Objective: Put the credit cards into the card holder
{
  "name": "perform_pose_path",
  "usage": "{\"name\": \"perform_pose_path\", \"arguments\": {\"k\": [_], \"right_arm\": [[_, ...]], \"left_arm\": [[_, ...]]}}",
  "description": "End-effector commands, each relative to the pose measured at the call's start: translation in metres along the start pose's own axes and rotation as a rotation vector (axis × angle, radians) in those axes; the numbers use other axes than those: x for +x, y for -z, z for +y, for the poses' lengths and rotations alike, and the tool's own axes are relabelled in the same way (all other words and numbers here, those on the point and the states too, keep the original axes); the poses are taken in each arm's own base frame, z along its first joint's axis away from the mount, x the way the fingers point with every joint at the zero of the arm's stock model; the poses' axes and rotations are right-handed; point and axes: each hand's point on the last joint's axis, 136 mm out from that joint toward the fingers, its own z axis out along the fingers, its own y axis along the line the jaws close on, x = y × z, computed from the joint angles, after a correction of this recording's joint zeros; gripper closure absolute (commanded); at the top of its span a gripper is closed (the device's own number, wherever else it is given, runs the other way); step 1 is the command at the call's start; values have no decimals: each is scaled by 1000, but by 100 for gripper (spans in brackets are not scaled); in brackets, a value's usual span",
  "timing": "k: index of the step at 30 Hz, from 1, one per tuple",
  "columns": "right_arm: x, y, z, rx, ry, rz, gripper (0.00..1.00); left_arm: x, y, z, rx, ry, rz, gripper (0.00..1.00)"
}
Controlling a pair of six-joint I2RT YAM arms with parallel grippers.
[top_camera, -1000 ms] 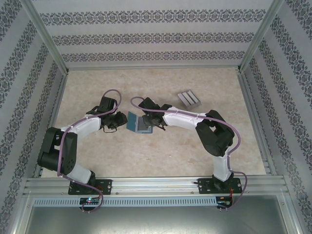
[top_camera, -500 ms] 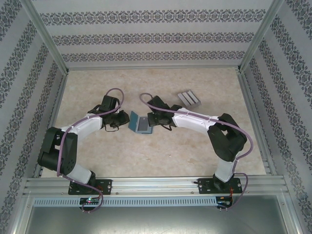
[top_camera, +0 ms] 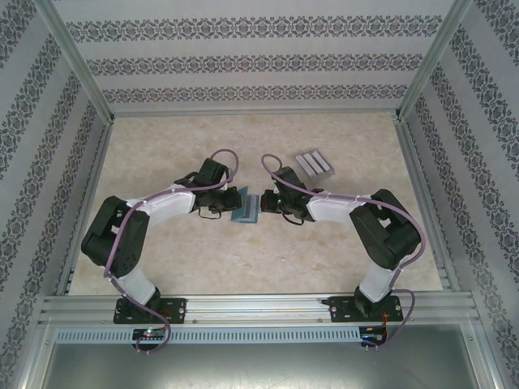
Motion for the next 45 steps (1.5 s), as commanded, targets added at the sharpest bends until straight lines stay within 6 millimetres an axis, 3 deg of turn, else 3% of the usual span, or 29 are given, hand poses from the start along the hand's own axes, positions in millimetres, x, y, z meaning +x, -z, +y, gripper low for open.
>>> {"name": "perform_pose_path", "arguments": {"k": [1,8,13,22,28,45], "right_arm": [[-12,8,15,-133,-58,-41,97],[-14,12,14,-175,-73,-36,98],[-16,5,25,-205,-53,-4,100],[-4,-21,39,-233,-42,91,100],[4,-31,32,-189,-19,128,100],[19,-28,40,-180,62,207,100]], "left_arm": [[-6,-8,-11,31,-26,-7,88],[3,-27,-4,10,-17,24,90],[9,-34,1,-1,-2,38,92],[12,-34,9,8,82,34,96],[13,-37,10,19,101,39,96],[10,-38,17,13,144,28,100]]}}
